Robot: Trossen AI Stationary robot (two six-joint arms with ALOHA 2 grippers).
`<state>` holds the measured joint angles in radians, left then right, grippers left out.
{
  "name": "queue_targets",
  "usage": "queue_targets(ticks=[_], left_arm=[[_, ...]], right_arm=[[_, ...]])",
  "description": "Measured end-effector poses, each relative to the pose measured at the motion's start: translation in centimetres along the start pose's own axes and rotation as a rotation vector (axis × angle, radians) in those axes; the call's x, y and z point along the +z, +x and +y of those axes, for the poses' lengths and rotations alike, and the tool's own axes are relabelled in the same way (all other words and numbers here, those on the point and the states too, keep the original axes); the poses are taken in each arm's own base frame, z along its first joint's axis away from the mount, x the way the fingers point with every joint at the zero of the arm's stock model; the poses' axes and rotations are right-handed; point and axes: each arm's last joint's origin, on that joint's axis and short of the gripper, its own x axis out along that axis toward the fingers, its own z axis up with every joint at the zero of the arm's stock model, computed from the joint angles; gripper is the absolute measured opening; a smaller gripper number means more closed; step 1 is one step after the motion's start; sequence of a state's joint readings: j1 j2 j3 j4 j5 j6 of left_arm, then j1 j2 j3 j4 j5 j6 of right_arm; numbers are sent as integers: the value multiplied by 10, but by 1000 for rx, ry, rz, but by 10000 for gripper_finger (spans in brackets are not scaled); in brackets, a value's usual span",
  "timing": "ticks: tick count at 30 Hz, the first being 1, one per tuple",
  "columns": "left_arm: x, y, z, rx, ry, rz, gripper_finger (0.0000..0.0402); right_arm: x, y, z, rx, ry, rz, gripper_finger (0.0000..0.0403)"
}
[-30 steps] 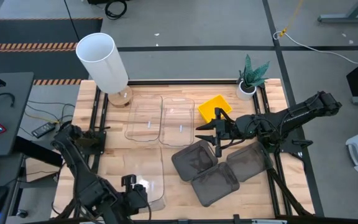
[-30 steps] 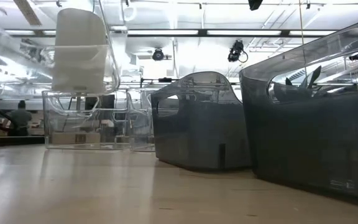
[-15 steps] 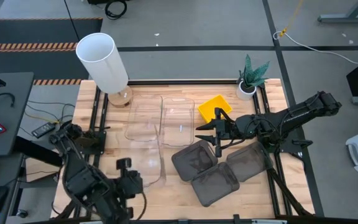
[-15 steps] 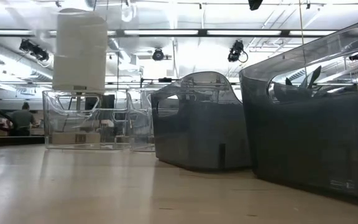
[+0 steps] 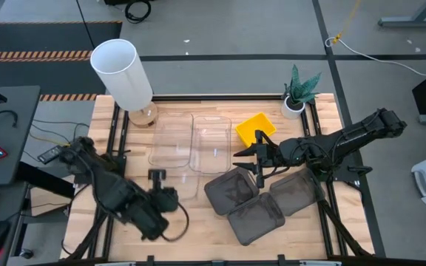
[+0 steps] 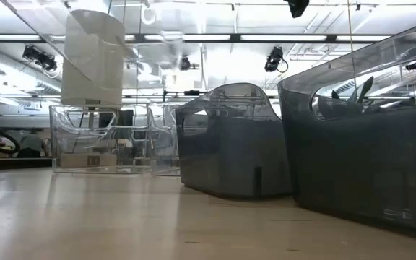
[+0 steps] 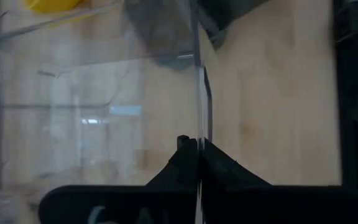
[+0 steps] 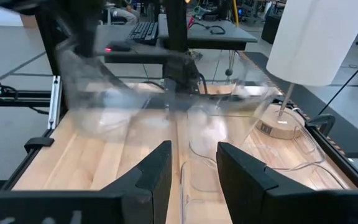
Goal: Stack baskets by color
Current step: Stack the bottom transparent bin on top of the top left transparent bin
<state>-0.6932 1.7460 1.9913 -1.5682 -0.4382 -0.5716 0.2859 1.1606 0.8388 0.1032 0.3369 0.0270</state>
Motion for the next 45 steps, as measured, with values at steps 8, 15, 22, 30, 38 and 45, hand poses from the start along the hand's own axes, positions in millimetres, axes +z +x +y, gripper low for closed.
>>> queue_targets(ticks=[8, 15, 22, 30, 38, 45], left_arm=[[-31, 2, 45, 77, -41, 28, 1], [-54, 32, 63, 123, -24, 32, 1], [-75, 59, 77, 145, -7, 42, 1], [-89, 64, 95, 164, -20, -10, 1], [-90, 68, 108, 155, -2, -16, 1], [-86, 72, 117, 173, 20, -11, 1]], right_arm=[[1, 0, 0, -1, 3, -12, 132], [1, 0, 0, 0, 10, -13, 132], [0, -1, 3, 10, 21, -4, 132], [0, -2, 5, 18, 20, -5, 132], [0, -2, 5, 18, 20, -6, 132], [0, -2, 5, 19, 20, -6, 132]])
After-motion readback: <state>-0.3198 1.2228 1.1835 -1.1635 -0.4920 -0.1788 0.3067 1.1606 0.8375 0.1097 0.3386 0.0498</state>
